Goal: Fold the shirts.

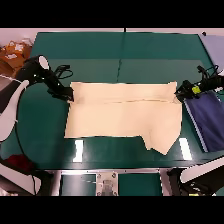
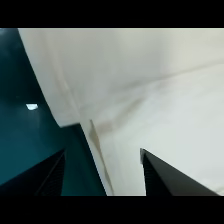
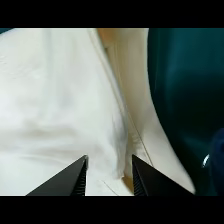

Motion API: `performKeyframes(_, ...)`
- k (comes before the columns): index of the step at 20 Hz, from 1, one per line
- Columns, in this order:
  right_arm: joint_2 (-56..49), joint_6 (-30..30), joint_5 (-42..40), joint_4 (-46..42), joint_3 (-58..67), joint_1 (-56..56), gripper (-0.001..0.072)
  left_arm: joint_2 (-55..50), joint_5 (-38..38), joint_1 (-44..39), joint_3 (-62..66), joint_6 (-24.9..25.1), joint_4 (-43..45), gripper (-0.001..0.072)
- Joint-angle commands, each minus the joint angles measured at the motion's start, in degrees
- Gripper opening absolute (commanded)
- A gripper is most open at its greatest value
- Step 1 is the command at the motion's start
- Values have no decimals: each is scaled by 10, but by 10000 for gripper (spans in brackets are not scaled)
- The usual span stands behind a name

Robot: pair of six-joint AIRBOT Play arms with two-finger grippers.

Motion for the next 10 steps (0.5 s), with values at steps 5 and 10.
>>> performKeyframes(5,101,75,89,-72,5,-2,16,46,-160,0,-3,-61,-3,17)
performKeyframes(10,270,132,78,-146,-179,-20,16,244,-96,0,-193,-89,9,17)
